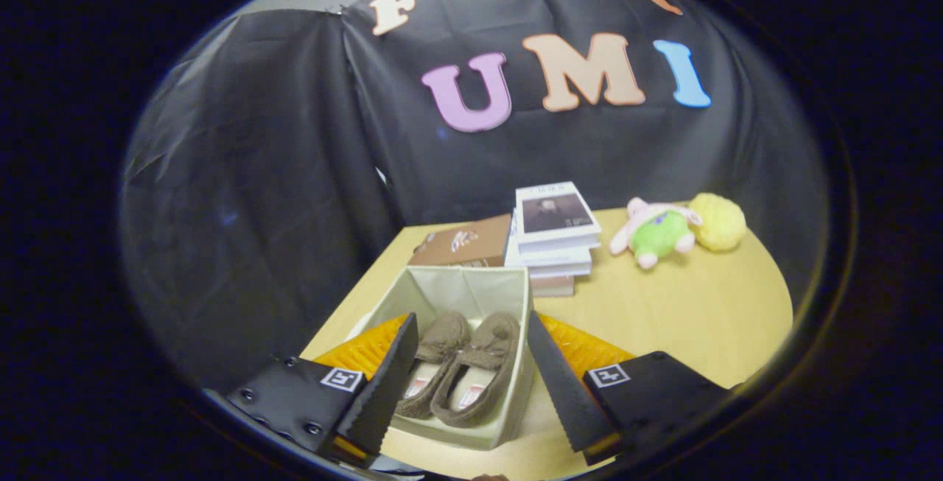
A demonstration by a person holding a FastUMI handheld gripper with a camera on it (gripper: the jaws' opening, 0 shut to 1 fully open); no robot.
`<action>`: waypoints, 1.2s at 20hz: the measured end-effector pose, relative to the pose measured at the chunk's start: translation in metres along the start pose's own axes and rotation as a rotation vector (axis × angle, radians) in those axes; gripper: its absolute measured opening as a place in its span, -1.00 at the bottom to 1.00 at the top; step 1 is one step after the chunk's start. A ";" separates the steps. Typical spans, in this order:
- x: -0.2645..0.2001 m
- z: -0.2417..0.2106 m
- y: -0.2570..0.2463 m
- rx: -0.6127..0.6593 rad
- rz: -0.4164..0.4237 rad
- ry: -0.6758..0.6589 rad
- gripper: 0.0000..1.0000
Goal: Open the storage box then place both shoes into the box .Put the left shoe in first, then the right shoe, with the right side of both shoes facing outward in a uniform manner.
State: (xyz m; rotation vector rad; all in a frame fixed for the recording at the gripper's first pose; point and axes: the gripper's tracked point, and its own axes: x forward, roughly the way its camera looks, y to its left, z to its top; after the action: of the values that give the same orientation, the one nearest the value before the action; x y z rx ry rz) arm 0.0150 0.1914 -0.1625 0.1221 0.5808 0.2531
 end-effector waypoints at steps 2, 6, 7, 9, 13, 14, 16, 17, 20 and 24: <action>-0.022 0.023 -0.013 -0.029 0.001 -0.086 0.89; -0.071 0.067 -0.048 -0.047 -0.022 -0.246 0.89; -0.082 0.076 -0.058 -0.052 -0.032 -0.281 0.89; -0.102 0.090 -0.080 -0.070 -0.065 -0.340 0.89; -0.129 0.109 -0.124 -0.106 -0.139 -0.426 0.89; -0.135 0.113 -0.132 -0.113 -0.154 -0.445 0.89; -0.146 0.121 -0.143 -0.118 -0.177 -0.479 0.88; -0.148 0.123 -0.149 -0.117 -0.188 -0.490 0.88; -0.152 0.128 -0.158 -0.113 -0.196 -0.506 0.88; -0.151 0.130 -0.161 -0.138 -0.200 -0.517 0.88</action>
State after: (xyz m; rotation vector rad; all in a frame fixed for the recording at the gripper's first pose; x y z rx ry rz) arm -0.0022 -0.0093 -0.0053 -0.0065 0.0584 0.0600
